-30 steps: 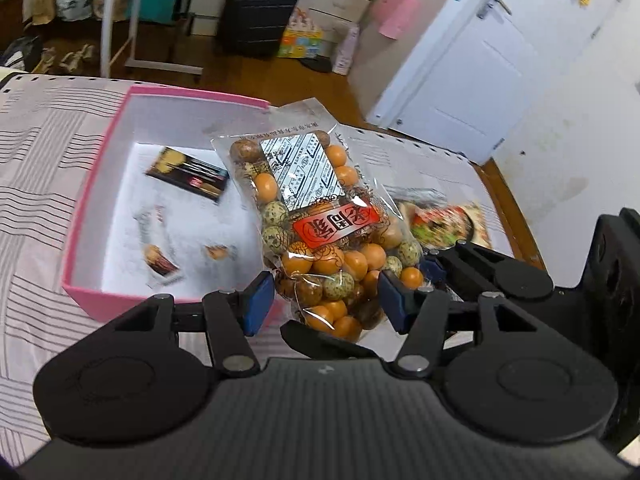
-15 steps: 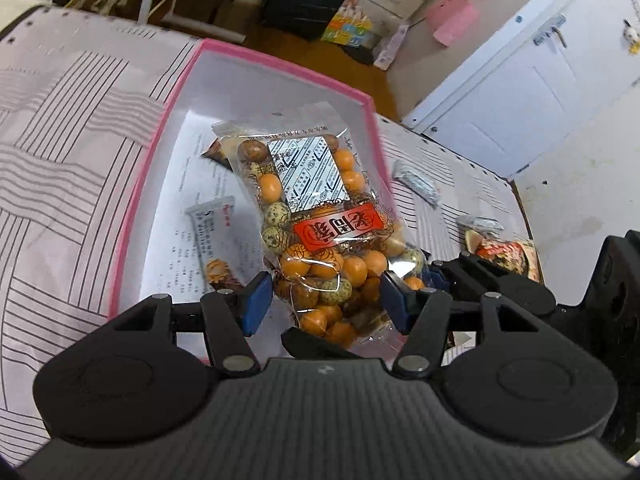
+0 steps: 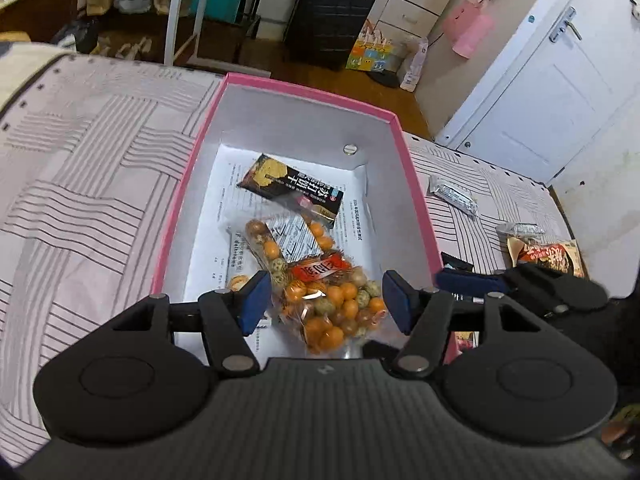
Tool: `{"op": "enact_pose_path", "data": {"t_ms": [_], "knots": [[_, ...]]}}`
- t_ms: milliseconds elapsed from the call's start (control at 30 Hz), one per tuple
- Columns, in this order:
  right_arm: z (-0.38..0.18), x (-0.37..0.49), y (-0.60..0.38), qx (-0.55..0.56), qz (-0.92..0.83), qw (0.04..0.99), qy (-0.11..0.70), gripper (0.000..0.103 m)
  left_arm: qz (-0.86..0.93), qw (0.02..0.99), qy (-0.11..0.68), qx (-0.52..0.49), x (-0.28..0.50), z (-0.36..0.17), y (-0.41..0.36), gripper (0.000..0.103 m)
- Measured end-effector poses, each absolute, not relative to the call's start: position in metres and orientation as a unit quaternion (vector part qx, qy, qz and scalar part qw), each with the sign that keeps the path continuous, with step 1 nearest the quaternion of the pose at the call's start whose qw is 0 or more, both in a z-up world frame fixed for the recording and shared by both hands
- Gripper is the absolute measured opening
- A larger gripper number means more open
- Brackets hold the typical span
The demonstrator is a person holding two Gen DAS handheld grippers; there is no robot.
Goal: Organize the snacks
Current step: 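Lower the peanut bag into the pink box and open both grippers, then move both grippers to the black NB cracker pack on the bed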
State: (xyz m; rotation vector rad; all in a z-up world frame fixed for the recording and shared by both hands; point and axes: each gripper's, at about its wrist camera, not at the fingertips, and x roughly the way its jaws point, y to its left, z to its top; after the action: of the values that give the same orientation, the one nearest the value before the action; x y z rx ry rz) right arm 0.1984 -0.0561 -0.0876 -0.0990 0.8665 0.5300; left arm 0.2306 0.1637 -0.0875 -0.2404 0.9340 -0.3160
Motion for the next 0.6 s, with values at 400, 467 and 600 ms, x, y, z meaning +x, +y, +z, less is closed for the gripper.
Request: {"op": "enact_pose_path", "data": {"t_ms": [400, 467, 600], "knots": [[-0.009, 0.141, -0.146, -0.047, 0.254, 0.903, 0.343, 0.089, -0.197, 0.888, 0.411, -0.060, 0.181, -0.009, 0.114, 0.061], [-0.001, 0.132, -0.161, -0.041, 0.257, 0.911, 0.320, 0.089, -0.212, 0.888, 0.405, -0.052, 0.173, 0.001, 0.100, 0.061], [0.002, 0.121, -0.193, -0.044, 0.245, 0.925, 0.288, 0.089, -0.231, 0.887, 0.399, -0.035, 0.163, 0.012, 0.066, 0.061]]}}
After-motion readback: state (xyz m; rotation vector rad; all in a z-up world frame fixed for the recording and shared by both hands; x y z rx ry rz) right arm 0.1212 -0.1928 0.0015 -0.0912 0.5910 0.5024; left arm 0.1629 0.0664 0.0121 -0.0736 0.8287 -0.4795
